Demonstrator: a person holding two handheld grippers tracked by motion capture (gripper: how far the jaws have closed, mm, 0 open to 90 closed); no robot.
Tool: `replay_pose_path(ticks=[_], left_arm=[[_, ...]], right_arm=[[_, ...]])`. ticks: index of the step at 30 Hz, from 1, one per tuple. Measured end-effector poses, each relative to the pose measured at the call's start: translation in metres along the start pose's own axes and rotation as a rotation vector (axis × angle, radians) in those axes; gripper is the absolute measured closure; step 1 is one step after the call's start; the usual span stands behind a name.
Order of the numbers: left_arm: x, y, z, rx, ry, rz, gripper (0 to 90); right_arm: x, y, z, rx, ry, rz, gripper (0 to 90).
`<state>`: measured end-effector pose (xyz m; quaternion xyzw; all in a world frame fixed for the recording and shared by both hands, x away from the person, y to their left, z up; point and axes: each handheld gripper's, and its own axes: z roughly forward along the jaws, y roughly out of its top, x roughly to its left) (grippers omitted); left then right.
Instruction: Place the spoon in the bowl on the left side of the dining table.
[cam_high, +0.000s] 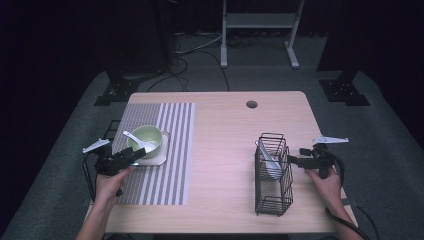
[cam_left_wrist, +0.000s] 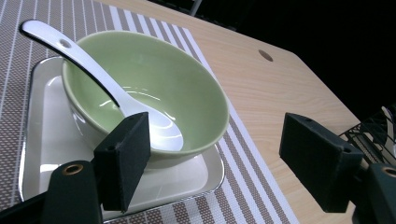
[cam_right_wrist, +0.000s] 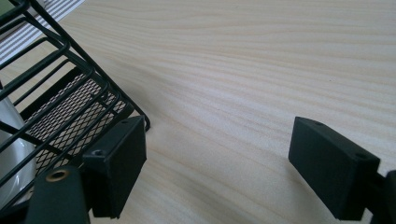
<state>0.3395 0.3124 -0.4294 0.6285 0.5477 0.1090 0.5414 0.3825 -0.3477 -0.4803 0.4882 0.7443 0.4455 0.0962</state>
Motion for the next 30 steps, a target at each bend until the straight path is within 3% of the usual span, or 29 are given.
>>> replay_pose_path(ticks=[30], left_arm=[[-0.032,-0.021,0.004,0.066,-0.064,0.06,17.3]], right_arm=[[0.0,0.0,0.0,0.001,0.002,-0.002,17.9]])
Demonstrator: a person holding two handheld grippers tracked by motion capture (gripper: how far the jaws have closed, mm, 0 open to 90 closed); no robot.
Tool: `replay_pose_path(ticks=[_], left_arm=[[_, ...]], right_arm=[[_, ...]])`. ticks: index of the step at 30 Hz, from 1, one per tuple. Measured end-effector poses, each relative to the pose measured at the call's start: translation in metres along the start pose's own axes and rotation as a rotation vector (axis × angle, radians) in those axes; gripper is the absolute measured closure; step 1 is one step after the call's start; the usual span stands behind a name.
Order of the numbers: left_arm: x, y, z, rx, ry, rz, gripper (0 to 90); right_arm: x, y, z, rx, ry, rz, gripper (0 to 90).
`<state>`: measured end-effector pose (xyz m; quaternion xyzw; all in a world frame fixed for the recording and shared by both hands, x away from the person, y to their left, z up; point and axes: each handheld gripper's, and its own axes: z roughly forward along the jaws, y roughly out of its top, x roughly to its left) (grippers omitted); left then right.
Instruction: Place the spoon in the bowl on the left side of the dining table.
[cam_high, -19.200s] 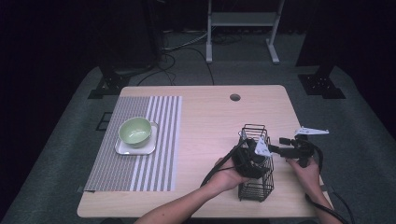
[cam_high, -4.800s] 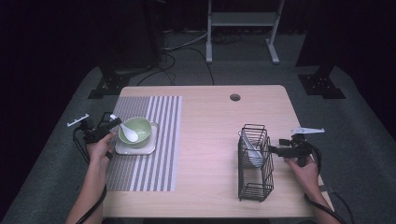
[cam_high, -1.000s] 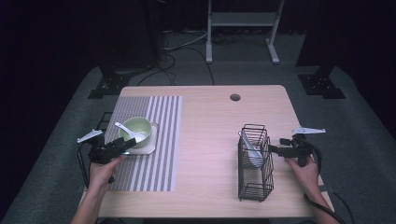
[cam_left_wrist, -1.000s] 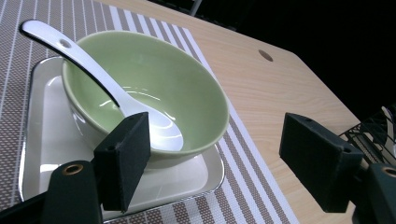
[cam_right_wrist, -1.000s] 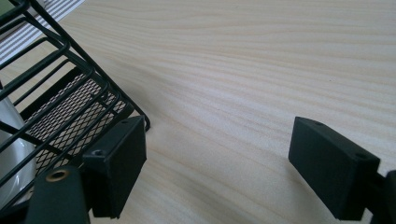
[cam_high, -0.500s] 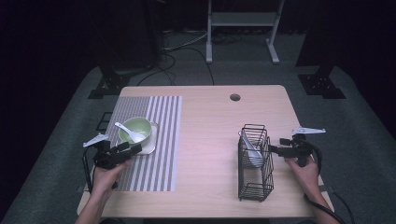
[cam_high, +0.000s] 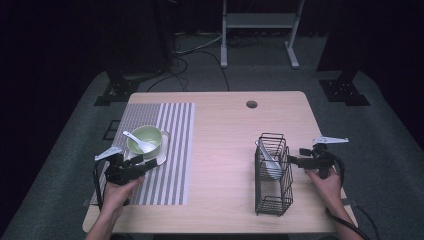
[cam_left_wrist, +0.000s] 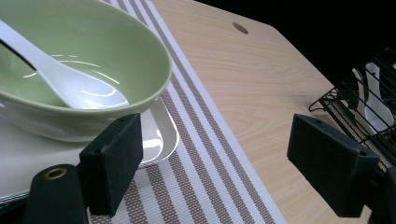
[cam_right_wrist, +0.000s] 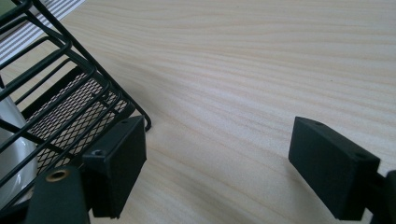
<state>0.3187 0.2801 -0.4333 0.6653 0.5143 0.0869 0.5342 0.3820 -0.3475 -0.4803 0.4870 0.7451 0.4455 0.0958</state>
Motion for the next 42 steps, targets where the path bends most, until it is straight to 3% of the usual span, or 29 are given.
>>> replay_pose_path(ticks=[22,42], left_arm=[[-0.028,-0.002,0.014,0.031,-0.07,0.063,17.2],[-0.044,-0.01,0.028,0.082,-0.089,0.12,14.5]], right_arm=[[0.0,0.0,0.0,-0.004,0.002,-0.003,17.9],[0.0,0.0,0.0,-0.004,0.004,0.0,17.9]])
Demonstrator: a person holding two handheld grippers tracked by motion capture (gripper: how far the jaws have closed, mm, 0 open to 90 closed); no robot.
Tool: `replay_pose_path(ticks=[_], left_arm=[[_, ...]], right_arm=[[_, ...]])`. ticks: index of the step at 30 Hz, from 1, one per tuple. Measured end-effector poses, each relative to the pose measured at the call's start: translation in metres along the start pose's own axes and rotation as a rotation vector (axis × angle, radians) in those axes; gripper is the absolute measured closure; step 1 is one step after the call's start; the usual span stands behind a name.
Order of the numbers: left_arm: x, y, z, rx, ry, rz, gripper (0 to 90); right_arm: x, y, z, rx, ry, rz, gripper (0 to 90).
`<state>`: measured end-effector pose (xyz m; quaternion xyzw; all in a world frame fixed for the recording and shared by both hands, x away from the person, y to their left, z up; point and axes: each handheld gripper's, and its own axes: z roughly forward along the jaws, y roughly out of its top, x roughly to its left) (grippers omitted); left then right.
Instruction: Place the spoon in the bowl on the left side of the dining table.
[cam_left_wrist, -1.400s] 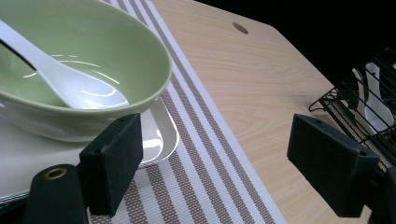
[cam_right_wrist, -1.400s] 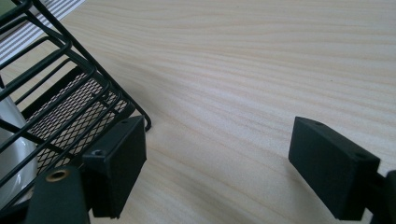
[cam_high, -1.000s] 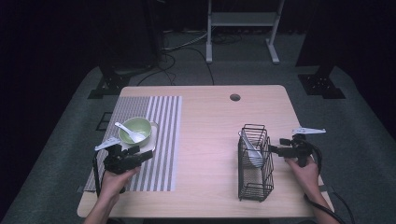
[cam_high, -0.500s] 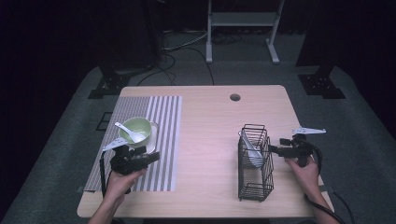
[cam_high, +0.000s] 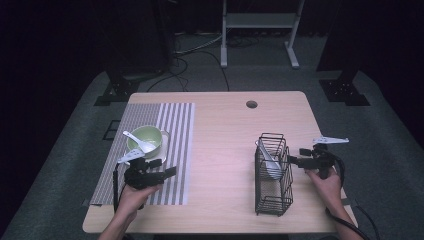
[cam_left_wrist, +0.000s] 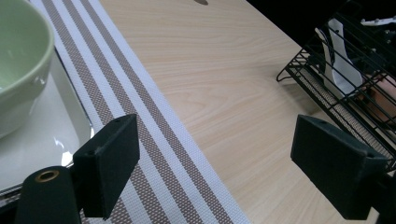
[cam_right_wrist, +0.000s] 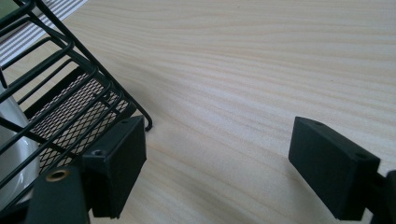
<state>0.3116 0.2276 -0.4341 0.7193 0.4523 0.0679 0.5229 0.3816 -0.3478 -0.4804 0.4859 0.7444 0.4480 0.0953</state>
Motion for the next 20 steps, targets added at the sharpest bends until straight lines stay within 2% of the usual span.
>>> replay_pose_path(ticks=[10,20], left_arm=[[-0.008,-0.005,0.005,0.028,-0.013,0.03,14.5],[-0.014,-0.009,0.008,0.041,-0.028,0.041,14.5]], right_arm=[[0.0,0.0,0.0,-0.003,0.003,0.0,17.9],[0.0,0.0,-0.001,-0.007,0.007,0.0,17.9]])
